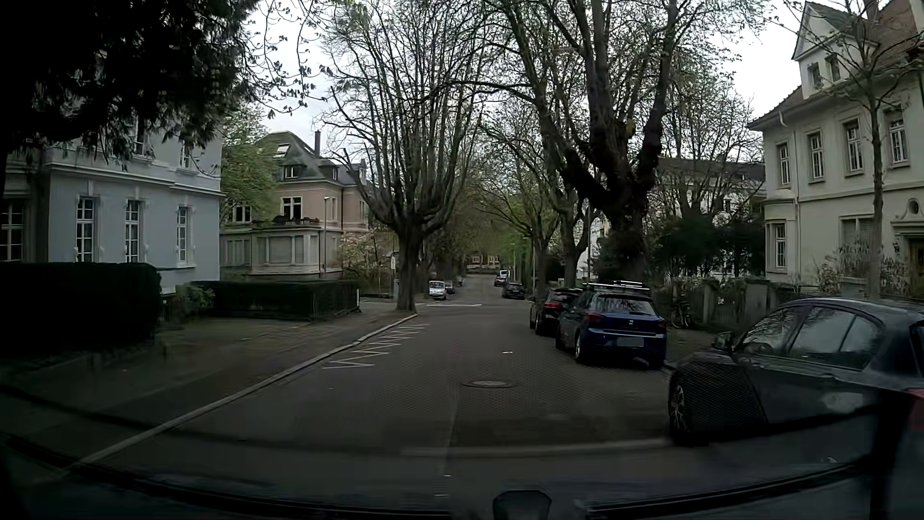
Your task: Follow the waypoints while adhering to traffic rules and regulations
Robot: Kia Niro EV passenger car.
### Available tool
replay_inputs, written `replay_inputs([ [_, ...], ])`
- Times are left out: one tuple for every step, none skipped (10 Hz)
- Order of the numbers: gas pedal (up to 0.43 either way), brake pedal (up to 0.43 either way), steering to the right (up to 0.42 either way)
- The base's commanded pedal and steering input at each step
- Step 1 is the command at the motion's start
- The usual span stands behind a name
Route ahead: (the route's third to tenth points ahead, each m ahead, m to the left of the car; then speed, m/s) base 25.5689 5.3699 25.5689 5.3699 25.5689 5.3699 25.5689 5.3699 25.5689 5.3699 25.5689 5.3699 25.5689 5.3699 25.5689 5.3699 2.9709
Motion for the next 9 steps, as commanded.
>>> replay_inputs([
  [0.067, 0.000, -0.045],
  [0.067, 0.000, -0.038],
  [0.067, 0.000, -0.032],
  [0.059, 0.000, -0.021],
  [0.000, 0.000, -0.011],
  [0.000, 0.000, -0.003],
  [0.000, 0.000, 0.000],
  [0.000, 0.000, 0.001],
  [0.000, 0.000, 0.001],
])
